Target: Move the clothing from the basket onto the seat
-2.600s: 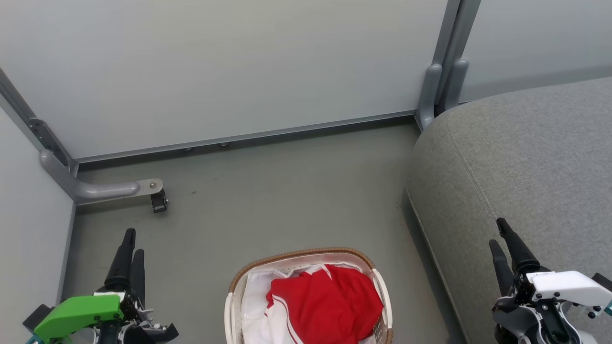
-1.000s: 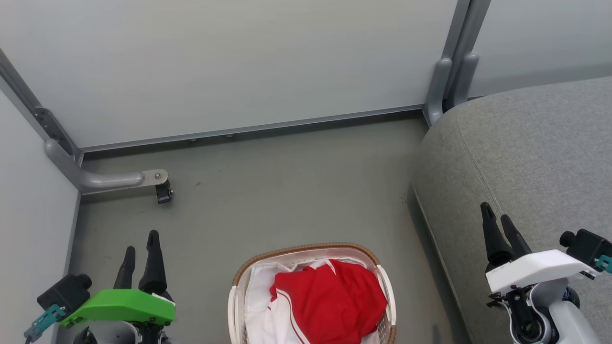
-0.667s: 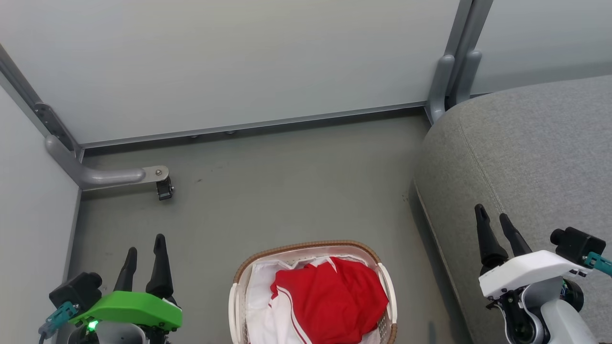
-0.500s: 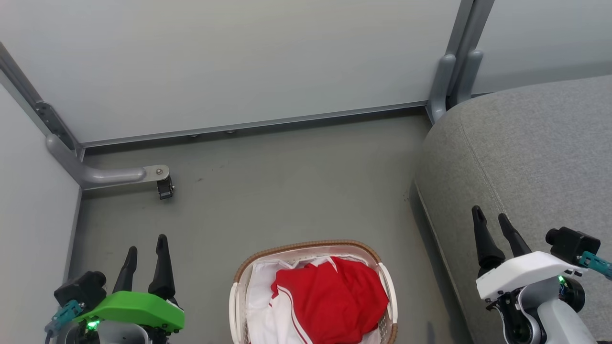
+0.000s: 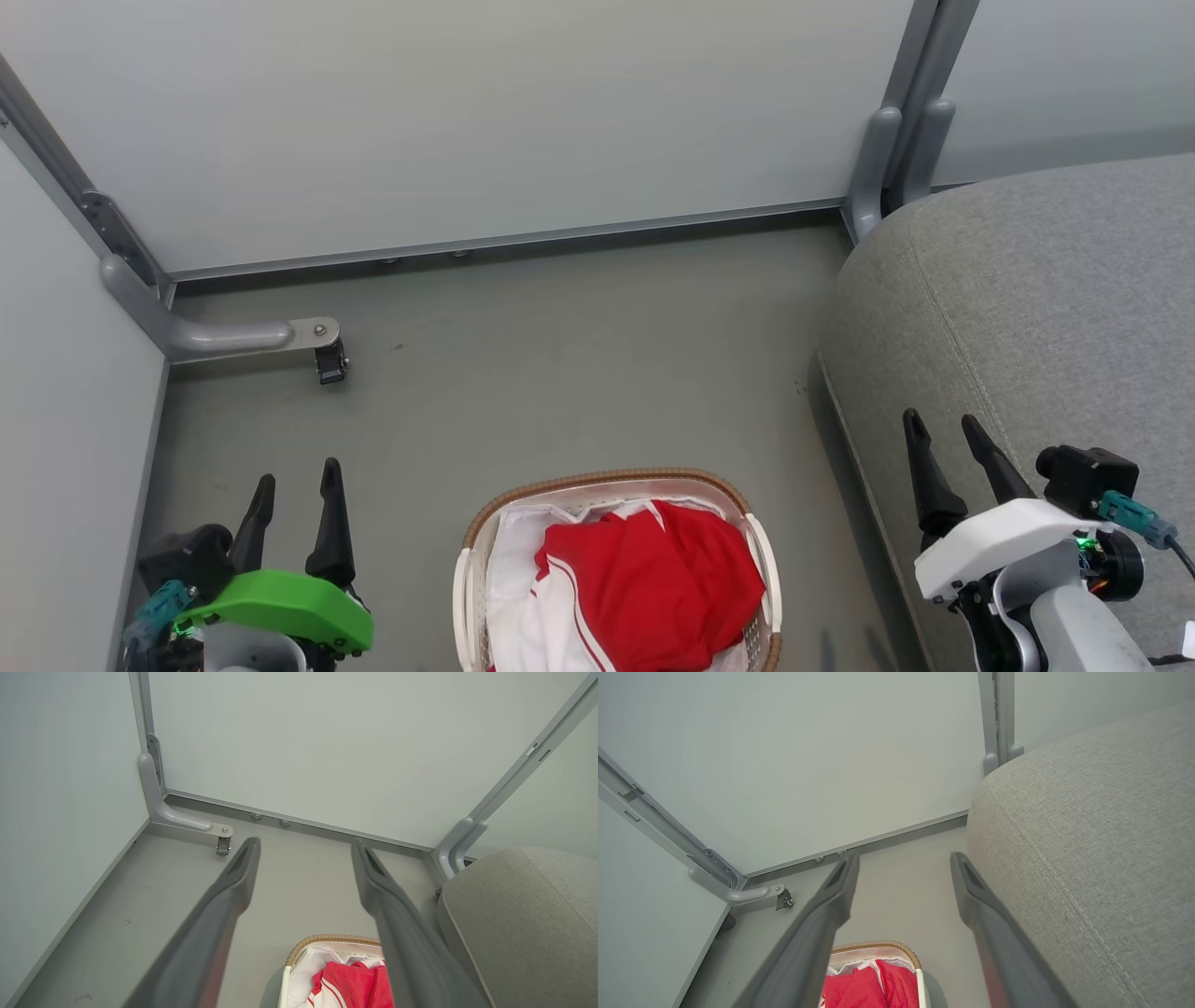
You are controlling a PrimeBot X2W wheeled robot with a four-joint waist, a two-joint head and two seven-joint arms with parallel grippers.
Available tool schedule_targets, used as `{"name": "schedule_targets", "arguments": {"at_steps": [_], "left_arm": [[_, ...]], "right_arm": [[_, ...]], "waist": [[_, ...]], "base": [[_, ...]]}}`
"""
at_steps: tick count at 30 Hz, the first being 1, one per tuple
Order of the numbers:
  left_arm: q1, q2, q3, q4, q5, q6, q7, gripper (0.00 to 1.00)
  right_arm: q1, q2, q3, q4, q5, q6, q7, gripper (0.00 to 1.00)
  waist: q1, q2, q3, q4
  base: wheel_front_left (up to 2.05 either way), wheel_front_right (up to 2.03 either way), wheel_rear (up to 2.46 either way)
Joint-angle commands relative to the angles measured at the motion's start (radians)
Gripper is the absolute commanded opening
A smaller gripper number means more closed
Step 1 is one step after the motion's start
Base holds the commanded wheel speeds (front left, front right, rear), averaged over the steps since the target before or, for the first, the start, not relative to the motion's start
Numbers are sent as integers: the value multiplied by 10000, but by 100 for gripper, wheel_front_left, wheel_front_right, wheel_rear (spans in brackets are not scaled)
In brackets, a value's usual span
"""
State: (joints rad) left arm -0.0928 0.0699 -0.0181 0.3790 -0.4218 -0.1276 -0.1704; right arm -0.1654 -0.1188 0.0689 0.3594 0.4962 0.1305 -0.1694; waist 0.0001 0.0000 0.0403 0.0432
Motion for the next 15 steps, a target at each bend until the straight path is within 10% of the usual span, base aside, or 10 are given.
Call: {"name": "schedule_targets", "arguments": {"at_steps": [1, 15], "left_arm": [[-185, 15, -24, -57, 280, -36, -93, 100], [-179, -29, -104, 42, 1536, -36, -408, 100]], "right_arm": [[-197, -102, 40, -7, -288, 2, -111, 100], [-207, -57, 110, 229, -1509, 3, -427, 100]], "waist": [[0, 0, 17, 20], [0, 0, 118, 103]], "base": [[0, 0, 0], [0, 0, 0]]}}
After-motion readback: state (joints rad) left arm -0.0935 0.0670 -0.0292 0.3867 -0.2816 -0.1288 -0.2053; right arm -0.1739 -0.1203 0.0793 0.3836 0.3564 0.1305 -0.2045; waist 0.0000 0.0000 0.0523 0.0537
